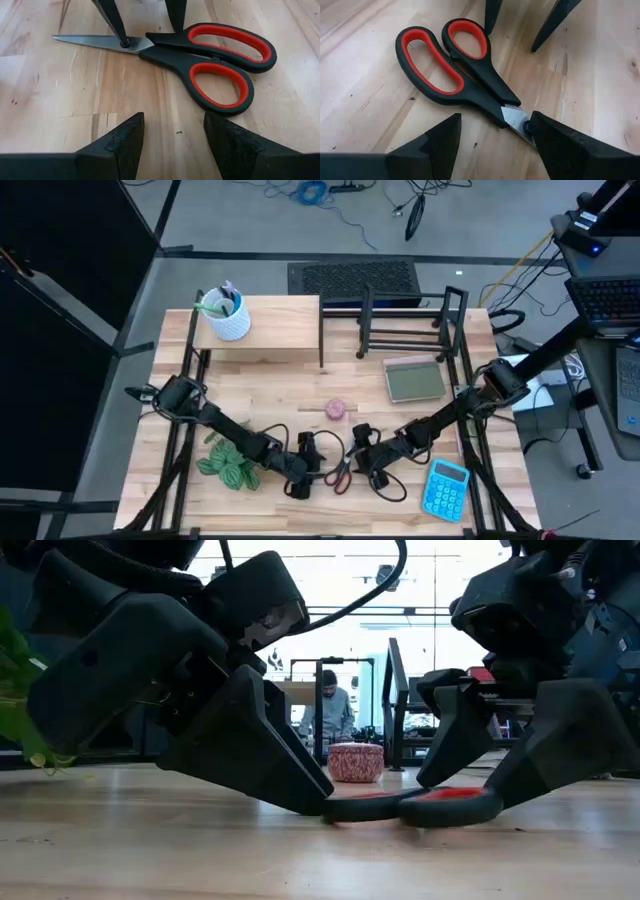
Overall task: Stock shelves
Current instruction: Put the black scissors into the white pen holder
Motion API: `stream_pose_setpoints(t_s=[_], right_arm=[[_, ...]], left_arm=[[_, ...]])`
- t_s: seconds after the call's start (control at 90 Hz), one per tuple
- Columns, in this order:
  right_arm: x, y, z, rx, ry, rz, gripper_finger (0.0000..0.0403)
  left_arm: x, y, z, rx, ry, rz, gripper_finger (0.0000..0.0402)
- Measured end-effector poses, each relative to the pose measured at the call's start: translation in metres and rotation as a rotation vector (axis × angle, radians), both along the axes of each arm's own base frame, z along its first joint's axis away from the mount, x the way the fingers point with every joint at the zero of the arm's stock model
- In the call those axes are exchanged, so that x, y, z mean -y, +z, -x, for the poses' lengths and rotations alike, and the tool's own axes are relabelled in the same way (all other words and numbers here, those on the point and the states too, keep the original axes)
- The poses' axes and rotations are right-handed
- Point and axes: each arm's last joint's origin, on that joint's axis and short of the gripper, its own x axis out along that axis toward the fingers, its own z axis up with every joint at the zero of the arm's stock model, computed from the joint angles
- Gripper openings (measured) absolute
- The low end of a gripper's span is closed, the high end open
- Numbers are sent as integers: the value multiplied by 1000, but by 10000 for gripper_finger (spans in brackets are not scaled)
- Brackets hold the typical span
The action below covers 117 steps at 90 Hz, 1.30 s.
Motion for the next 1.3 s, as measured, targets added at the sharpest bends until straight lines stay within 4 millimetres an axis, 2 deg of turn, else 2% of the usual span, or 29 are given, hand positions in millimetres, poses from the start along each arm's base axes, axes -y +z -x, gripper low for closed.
stream_pose_setpoints(t_s=[0.2, 0.356, 0.467, 0.633, 0.822, 0.944, 1.111, 1.3], right_arm=[[0, 2, 0, -3, -24, -25, 224], [1, 12, 2, 14, -32, -50, 224], [2, 28, 5, 15, -114, -152, 224], [3, 38, 12, -56, -294, -344, 224], [-14, 28, 20, -186, -426, -560, 224], [-25, 17, 25, -241, -596, -690, 224], [-31, 11, 22, -192, -817, -888, 224], [-29, 6, 14, -141, -924, -1024, 224]], left_arm=[[-2, 8, 4, -26, -1, -2, 196], [-4, 33, 9, -5, -1, 9, 196], [-6, 48, 12, 2, -1, 12, 196], [-7, 47, 15, -28, -2, -4, 196], [-9, 43, 13, -36, 6, -8, 196], [-9, 43, 12, -25, 12, -8, 196], [-15, 43, 11, -28, 22, -16, 196], [-18, 41, 8, -27, 16, -33, 196]])
